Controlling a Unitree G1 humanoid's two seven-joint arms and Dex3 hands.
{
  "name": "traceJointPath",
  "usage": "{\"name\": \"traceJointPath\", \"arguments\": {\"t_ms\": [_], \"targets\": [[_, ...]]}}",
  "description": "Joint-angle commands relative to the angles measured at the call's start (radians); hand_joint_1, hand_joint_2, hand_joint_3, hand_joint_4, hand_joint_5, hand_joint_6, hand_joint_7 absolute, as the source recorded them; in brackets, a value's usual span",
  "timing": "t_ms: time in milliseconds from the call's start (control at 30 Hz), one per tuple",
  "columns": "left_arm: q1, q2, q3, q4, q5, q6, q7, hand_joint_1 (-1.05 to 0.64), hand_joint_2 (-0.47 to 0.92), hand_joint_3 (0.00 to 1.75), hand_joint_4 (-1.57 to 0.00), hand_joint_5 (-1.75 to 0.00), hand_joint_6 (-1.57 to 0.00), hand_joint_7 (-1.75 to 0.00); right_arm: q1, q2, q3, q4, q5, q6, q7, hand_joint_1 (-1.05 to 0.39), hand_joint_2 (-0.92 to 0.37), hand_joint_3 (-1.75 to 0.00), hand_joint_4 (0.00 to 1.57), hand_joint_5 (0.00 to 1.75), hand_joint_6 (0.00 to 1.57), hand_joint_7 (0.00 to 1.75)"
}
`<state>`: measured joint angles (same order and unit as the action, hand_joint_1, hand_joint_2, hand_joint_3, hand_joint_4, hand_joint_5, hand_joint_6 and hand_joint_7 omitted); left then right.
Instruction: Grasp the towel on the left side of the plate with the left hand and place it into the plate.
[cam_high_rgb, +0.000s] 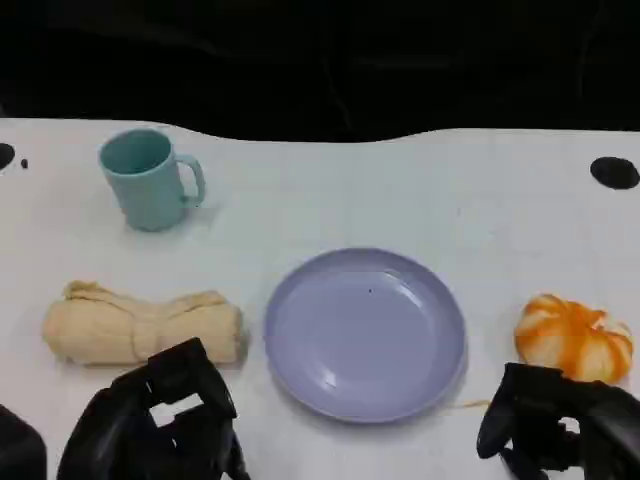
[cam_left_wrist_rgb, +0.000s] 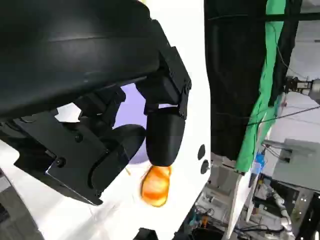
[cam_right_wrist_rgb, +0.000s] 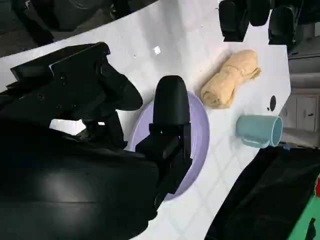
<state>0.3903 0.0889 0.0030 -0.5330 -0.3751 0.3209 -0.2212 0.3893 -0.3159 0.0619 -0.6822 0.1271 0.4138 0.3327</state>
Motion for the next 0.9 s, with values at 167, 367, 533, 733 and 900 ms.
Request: {"name": "traceJointPath", "arguments": {"t_ms": [167,367,533,733,900], "targets": [[-0.001,0.014,0.006,0.005,0.004,-0.014,-0.01,-0.09,0.43,1.37,-0.87,-1.75,-0.8,-1.58,0.0,-0.014,-0.011,0.003,-0.001,-0.006,0.004,-0.02,-0.69,-0.99,0.69,1.75,0.59,1.49],[0.0,0.015,0.008,0.005,0.009,-0.019,-0.012,-0.09,0.43,1.38,-0.87,-1.75,-0.81,-1.58,0.0,-0.011,-0.009,0.0,0.0,-0.005,0.002,-0.02,-0.68,-1.0,0.69,1.75,0.59,1.49],[-0.001,0.018,0.011,0.006,0.008,-0.018,-0.013,-0.1,0.43,1.38,-0.86,-1.75,-0.8,-1.58,-0.001,-0.012,-0.008,-0.003,-0.001,0.004,0.001,-0.03,-0.68,-1.01,0.7,1.75,0.6,1.49],[-0.001,0.016,0.013,0.003,0.008,-0.016,-0.008,-0.1,0.44,1.38,-0.85,-1.75,-0.79,-1.58,0.002,-0.011,-0.007,0.003,-0.005,-0.018,0.003,-0.03,-0.67,-1.02,0.7,1.75,0.6,1.49],[-0.002,0.017,0.02,-0.002,0.013,-0.029,-0.009,-0.09,0.5,1.28,-0.76,-1.74,-0.76,-1.43,0.002,-0.01,0.0,-0.003,-0.01,-0.01,-0.002,-0.05,-0.66,-1.02,0.69,1.75,0.6,1.49]]}}
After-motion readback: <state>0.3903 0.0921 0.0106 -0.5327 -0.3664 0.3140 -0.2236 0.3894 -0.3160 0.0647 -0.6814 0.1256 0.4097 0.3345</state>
